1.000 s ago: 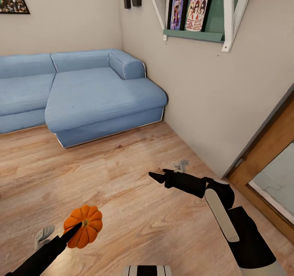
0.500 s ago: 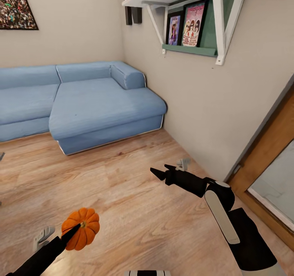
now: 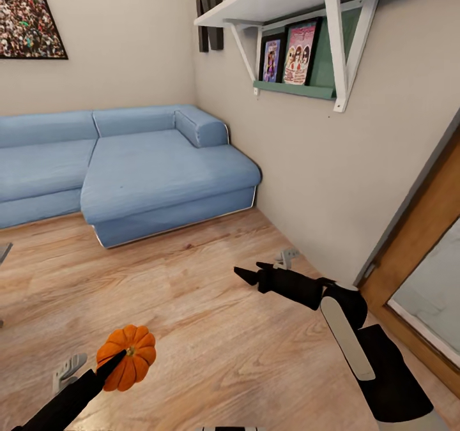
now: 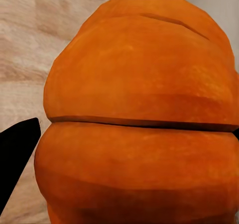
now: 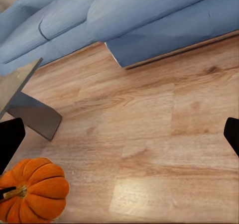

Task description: Place each of the two pumpkins and all three candles from the living room inside a cabinet in the living room (use any cabinet), then make sure every cabinet is closed, and position the cauldron so it is next to a table in the living room.

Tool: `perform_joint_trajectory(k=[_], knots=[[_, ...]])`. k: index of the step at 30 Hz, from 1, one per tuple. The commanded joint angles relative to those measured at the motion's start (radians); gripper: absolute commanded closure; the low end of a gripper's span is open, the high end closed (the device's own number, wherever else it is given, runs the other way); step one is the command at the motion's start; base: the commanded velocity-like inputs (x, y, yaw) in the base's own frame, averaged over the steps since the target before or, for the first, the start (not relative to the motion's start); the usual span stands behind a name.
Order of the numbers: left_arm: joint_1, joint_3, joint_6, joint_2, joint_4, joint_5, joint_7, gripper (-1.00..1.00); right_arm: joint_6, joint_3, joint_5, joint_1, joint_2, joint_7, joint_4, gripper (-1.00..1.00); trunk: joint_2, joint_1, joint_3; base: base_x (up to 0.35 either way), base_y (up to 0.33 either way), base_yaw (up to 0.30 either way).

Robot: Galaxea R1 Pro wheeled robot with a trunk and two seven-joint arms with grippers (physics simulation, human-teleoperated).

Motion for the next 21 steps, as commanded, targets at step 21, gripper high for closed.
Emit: perform_joint_trajectory(k=[21], knots=[[0.049,0.0,0.027,-0.018,0.016,0.087,0.055,1.0,0.002,0.069,0.0,-0.015,0.013,-0.001,-0.001,-1.0,0.001,-0.003,0.023,-0.204,-0.125,0.288]])
